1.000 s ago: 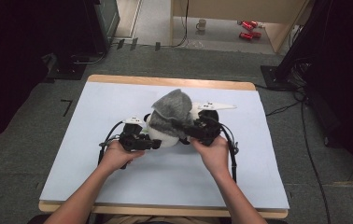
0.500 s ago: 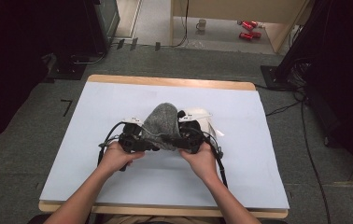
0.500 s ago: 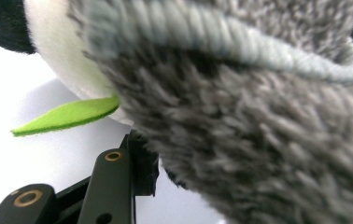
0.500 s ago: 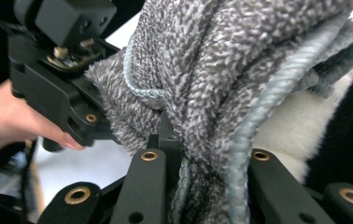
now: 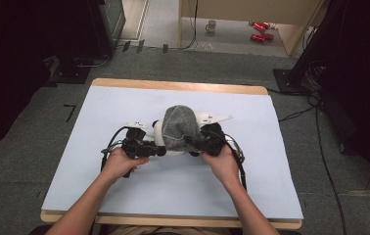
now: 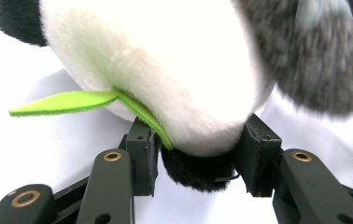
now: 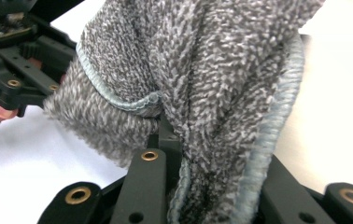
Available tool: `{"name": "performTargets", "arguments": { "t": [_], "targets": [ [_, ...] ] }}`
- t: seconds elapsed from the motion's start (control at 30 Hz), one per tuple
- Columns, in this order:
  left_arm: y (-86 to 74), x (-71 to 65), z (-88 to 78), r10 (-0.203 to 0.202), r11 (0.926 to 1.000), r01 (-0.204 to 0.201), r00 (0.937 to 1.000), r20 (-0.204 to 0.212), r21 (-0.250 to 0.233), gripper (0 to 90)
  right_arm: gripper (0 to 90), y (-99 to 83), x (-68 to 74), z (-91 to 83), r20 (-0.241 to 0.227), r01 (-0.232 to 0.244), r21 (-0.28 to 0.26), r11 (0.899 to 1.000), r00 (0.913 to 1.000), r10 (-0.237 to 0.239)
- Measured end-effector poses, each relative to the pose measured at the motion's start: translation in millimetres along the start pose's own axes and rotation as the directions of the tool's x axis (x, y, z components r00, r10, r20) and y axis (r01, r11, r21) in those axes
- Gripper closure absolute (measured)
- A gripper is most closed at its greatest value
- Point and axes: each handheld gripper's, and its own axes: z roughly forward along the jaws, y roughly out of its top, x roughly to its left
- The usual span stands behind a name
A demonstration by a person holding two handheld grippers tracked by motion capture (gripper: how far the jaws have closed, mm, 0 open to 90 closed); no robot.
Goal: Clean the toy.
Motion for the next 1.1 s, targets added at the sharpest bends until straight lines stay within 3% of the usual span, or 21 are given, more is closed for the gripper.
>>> {"name": "performTargets", "arguments": {
  "t": [0.07,0.3,0.6,0.8,0.97,1.1],
  "targets": [
    [1.2,-0.5,0.1,0.002,1.0000,-0.002,1.0000,0.002,-0.006,55.1,78.8,0.3,-9.1,-6.5,-0.011,-0.044,-0.014,0.999,0.9990,0.044],
    [3.0,4.5,-0.1,-0.007,0.9999,0.007,1.0000,0.005,-0.012,54.9,78.9,-0.5,-31.9,-28.7,0.024,-0.113,-0.062,0.992,0.9932,0.114],
    [5.8,7.2,3.4,-0.016,0.9999,0.016,0.9998,0.015,-0.003,54.6,78.2,-13.1,-60.8,-49.3,0.086,-0.215,-0.102,0.971,0.9708,0.224],
    [7.0,7.9,4.1,-0.025,0.9997,0.024,0.9993,0.029,0.005,54.3,77.9,-16.3,-62.5,-53.6,0.119,-0.213,-0.101,0.972,0.9673,0.224],
    [6.9,7.7,4.3,-0.036,0.9993,0.036,0.9989,0.028,0.007,54.2,78.1,-17.1,-66.6,-59.8,0.123,-0.243,-0.105,0.964,0.9590,0.255],
    [5.5,6.0,5.1,-0.047,0.9989,0.047,0.9986,0.026,0.006,54.3,78.1,-9.8,-61.0,-63.8,0.090,-0.221,-0.117,0.968,0.9684,0.232]
  ]
}}
